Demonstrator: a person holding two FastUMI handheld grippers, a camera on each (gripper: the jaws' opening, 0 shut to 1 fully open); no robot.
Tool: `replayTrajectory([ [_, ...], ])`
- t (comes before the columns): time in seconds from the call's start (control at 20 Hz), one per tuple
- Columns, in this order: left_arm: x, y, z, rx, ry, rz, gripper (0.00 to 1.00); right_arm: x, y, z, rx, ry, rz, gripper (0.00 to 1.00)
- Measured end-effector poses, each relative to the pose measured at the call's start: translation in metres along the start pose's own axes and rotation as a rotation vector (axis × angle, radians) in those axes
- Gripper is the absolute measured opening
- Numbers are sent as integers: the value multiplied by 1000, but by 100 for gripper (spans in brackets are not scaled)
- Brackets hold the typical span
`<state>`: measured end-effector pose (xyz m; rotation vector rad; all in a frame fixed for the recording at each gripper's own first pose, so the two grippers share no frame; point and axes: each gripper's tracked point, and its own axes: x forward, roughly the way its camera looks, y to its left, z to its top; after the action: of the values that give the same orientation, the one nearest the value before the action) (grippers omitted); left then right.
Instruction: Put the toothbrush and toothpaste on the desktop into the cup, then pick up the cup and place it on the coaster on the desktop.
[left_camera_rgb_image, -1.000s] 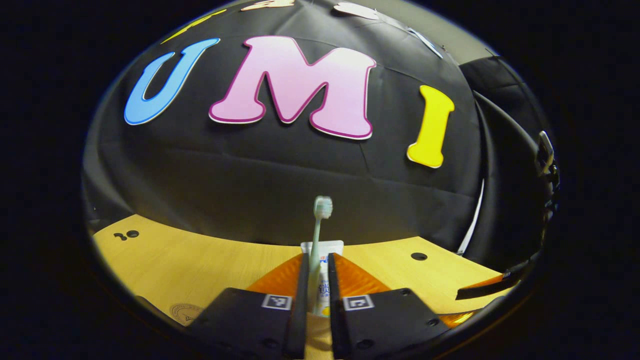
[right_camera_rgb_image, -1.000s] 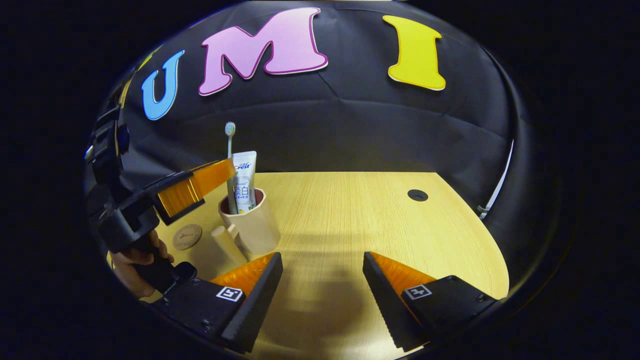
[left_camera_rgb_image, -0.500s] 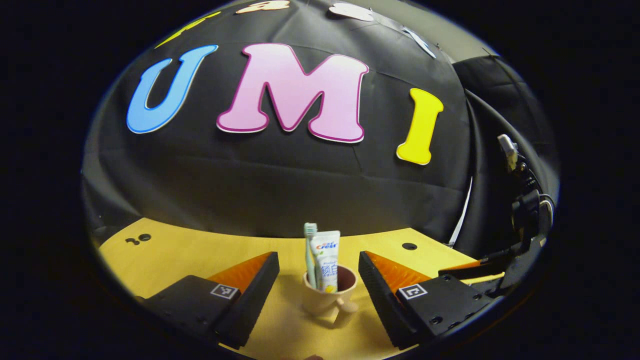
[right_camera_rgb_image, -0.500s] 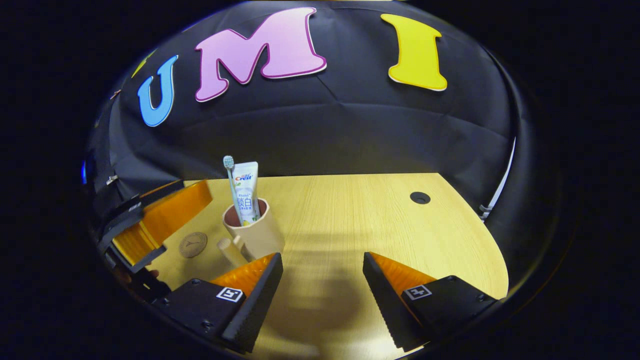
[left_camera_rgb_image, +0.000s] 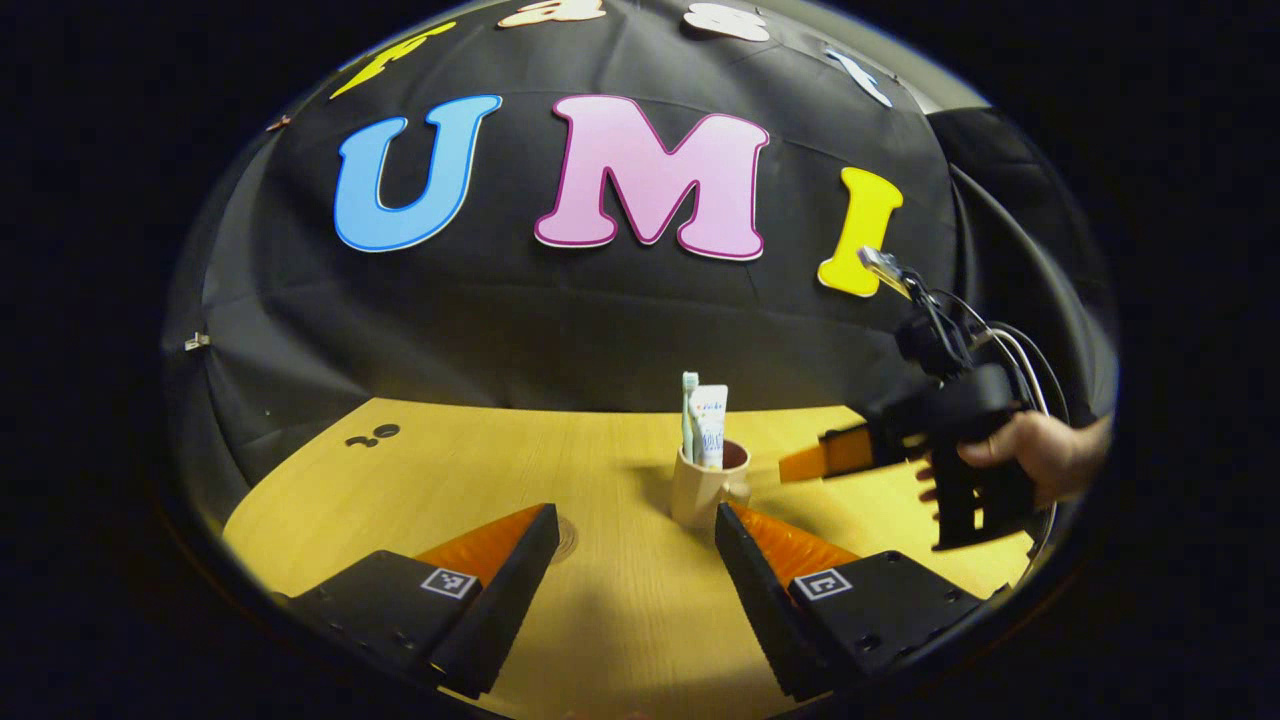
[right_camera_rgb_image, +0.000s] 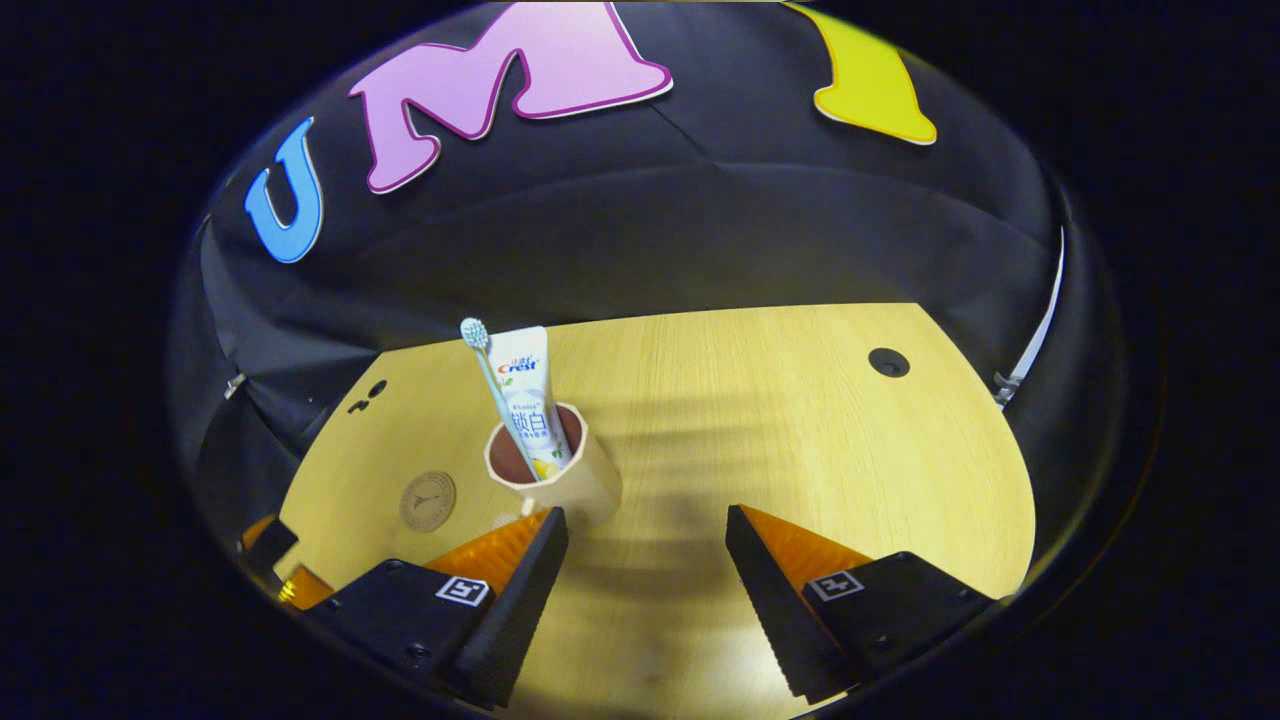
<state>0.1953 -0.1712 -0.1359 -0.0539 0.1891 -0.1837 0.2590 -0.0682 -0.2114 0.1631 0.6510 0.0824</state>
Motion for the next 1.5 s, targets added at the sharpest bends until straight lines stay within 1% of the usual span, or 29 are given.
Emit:
replayTrajectory([
  [0.1,-15,7,-11,-14,31,10,99,3,6,2,-27,49,-14,98],
  [0.2,-26,17,-19,-45,54,35,99,7,19,2,-40,103,-1,98],
  [0.3,-33,35,-21,-61,66,99,99,13,34,0,-2,173,21,98],
  [0.4,-37,47,-18,-64,52,140,99,19,48,-4,32,239,37,98],
  [0.55,-41,64,-17,-86,43,173,99,26,57,-14,22,337,37,98],
  [0.75,-46,81,-27,-140,51,209,99,35,69,-28,45,471,44,98],
  [0.9,-53,95,-41,-140,74,239,99,51,74,-34,36,515,32,98],
  [1.1,-66,110,-60,-200,113,289,99,66,85,-49,33,596,26,98],
  [1.25,-77,118,-75,-232,156,322,99,74,83,-60,21,635,7,98],
  [1.3,-81,123,-81,-232,169,339,100,76,83,-63,22,644,1,97],
  [1.35,-85,126,-84,-234,180,347,100,78,83,-64,25,651,-8,87],
  [1.4,-89,130,-86,-238,183,357,99,80,82,-66,30,658,-18,96],
  [1.5,-95,135,-91,-255,191,373,99,83,83,-68,48,670,-30,94],
])
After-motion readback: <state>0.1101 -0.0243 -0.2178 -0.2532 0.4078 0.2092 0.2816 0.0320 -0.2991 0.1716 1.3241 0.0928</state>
